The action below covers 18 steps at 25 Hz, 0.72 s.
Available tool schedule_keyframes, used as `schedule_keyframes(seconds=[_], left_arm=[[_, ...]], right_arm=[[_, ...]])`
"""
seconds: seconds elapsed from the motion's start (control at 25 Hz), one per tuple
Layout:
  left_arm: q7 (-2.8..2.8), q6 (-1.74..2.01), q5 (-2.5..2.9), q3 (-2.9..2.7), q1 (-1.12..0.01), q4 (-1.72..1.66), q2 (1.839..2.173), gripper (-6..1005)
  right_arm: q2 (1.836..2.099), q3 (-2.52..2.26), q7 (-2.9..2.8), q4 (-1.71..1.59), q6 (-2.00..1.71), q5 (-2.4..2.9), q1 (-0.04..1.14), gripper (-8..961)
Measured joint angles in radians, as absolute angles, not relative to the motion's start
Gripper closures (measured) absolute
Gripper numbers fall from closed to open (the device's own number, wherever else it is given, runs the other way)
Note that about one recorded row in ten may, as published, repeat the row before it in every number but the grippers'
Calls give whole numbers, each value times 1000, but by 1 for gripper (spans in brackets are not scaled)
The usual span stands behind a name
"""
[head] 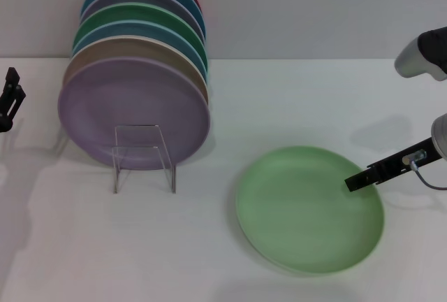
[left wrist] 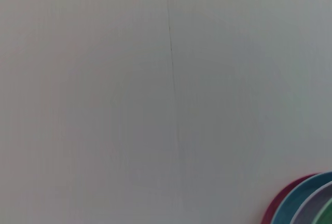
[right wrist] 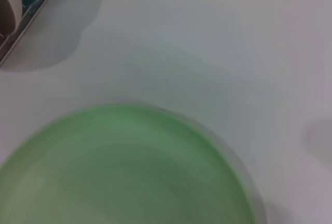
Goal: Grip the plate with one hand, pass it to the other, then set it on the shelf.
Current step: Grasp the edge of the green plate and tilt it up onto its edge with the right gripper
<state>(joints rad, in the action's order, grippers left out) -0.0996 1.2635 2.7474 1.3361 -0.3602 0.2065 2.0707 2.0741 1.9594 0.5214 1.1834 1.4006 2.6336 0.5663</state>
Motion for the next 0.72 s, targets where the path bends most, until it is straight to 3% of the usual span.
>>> schedule_keyframes(seconds=[0.36, 0.72], left_arm=[[-85, 1264, 2747, 1339, -368, 198, 2070, 154], [-77, 1263, 2747, 1339, -370, 199, 2069, 154]], right_arm=[[2073, 1943, 504, 1151, 1390, 2660, 579, 273], [2072, 1913, 487, 1135, 1374, 2672, 587, 327]])
